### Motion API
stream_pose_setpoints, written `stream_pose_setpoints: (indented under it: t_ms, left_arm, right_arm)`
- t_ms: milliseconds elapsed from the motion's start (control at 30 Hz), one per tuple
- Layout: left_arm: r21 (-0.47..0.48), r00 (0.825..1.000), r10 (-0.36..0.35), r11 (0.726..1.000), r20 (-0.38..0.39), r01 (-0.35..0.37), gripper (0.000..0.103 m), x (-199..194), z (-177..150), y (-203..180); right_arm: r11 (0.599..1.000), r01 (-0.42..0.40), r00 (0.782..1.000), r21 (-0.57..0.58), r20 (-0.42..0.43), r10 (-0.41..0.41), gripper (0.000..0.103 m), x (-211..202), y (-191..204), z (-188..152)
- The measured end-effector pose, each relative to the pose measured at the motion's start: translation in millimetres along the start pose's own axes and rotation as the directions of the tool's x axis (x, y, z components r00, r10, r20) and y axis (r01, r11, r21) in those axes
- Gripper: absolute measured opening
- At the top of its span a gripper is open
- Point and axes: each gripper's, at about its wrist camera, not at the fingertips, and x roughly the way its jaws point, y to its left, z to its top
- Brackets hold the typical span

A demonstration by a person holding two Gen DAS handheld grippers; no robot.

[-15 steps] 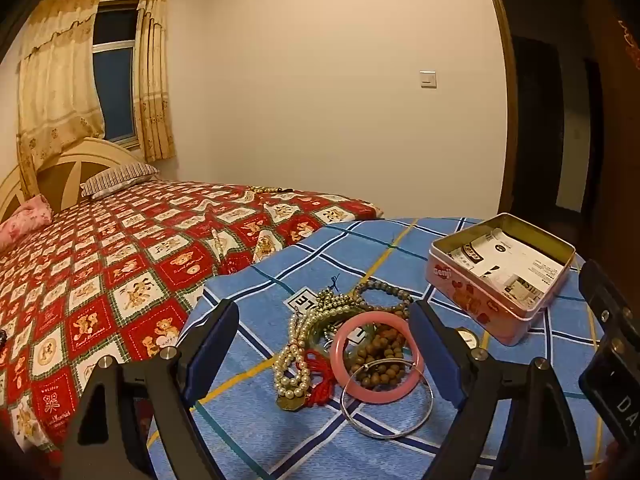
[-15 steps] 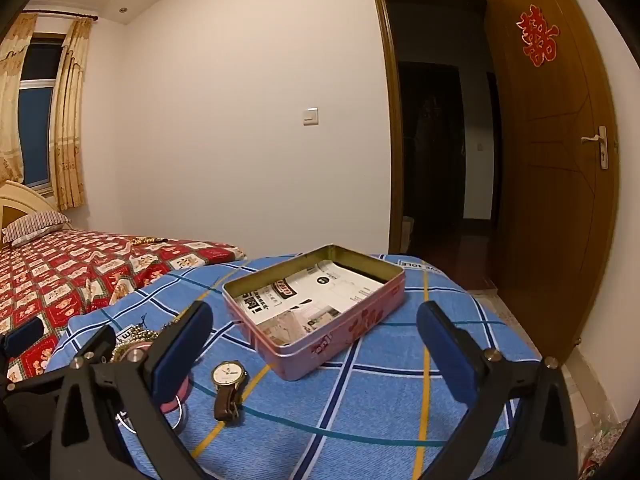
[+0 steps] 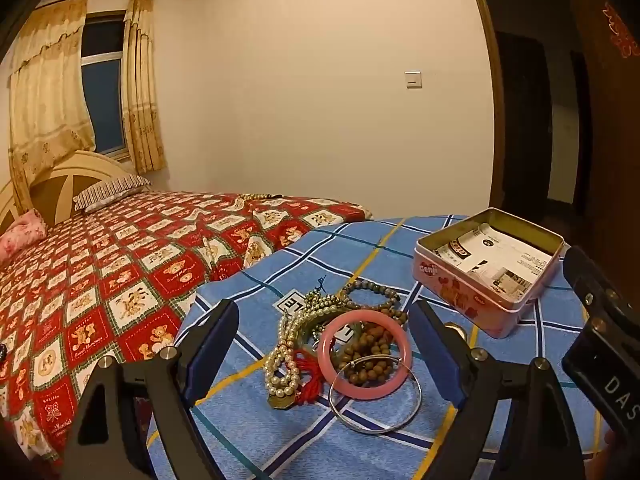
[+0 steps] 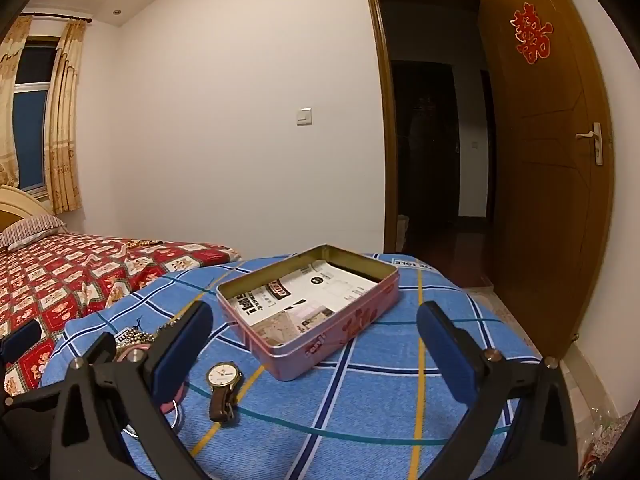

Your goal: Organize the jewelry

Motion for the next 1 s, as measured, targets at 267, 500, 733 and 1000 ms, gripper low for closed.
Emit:
stream_pose_setpoints:
  t_ms: [267, 500, 733, 1000]
  left_arm:
    - [-0.013, 1.000, -0.001, 1.000, -0.004, 0.001, 0.087, -5.3, -1.7, 3.1]
    - [-0.012, 1.000, -0.001, 1.000, -0.008, 0.001, 0.087, 0.2, -0.5, 3.1]
    - [-0.009, 1.000, -0.001, 1.000, -0.003, 0.001, 0.087, 0.2, 0.2, 2.9]
    - [-0.007, 1.000, -0.001, 1.000, -0.004, 0.001, 0.087, -0.7, 1.0, 1.7]
  right_arm:
    - [1.000, 0.007, 1.000, 0.014, 0.000, -0.007, 0.103, -1.7, -1.1, -3.1]
    - [1.000, 0.009, 1.000, 0.014, -0.001, -0.009, 0.103, -0.6, -0.7, -2.8]
    - [1.000, 0.009, 1.000, 0.014, -0.001, -0.009, 0.103, -0.3, -0.9, -2.3]
    - [1.000, 0.010, 1.000, 0.014, -0.001, -0.010, 0.103, -0.3, -1.0, -2.2]
